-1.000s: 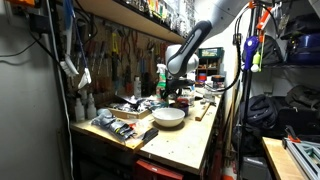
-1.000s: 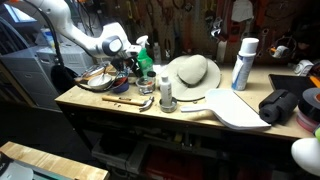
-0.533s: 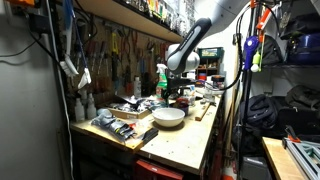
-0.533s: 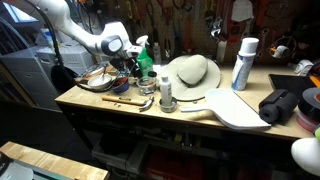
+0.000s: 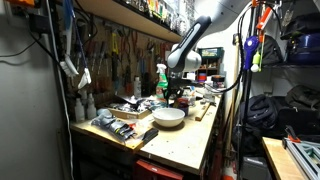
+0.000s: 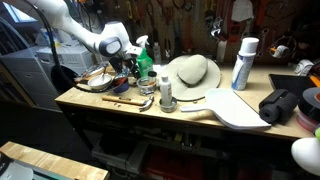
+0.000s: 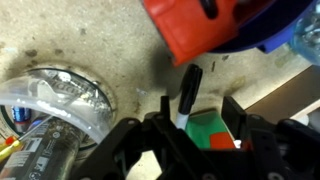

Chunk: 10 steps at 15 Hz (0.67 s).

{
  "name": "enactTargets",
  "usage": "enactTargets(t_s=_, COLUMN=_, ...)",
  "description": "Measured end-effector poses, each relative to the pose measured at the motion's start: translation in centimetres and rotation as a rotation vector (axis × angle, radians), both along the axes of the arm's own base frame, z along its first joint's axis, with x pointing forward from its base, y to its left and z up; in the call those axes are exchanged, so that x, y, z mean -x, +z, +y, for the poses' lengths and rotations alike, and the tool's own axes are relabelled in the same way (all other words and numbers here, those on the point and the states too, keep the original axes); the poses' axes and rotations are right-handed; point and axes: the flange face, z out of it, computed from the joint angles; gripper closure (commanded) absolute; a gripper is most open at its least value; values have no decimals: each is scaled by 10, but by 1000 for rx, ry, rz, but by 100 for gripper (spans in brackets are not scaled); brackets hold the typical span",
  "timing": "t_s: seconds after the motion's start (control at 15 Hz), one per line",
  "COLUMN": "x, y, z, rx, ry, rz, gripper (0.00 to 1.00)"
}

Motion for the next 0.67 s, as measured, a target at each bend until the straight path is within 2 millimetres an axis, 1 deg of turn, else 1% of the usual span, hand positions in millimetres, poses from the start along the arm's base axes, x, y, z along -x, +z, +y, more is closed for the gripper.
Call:
enactTargets(t_s=0.13, x=1, y=-5, z=2, rx=3, ry=-13, rz=-30, gripper=39)
enactTargets(t_s=0.2, x=1, y=-7, z=1, rx=11, ry=-18, rz=-46, gripper=35)
enactTargets(t_s=0.27, x=1, y=-10, z=1, rx=20, ry=-22, rz=-63, gripper=37)
enactTargets(t_s=0.33, x=1, y=-13, z=0, rx=29, ry=-27, rz=-77, gripper=41)
enactTargets(t_s=0.4, x=2, y=-15, z=1, rx=34, ry=-31, rz=-87, gripper=62)
enactTargets(t_s=0.47, x=2, y=-17, z=2, rx=39, ry=-34, rz=-95, gripper=67)
enactTargets(t_s=0.53, x=2, y=-19, z=3, rx=41, ry=-35, rz=-100, gripper=76)
enactTargets(t_s=0.67, x=3, y=-17, z=-1, rx=47, ry=-40, rz=-102, gripper=92)
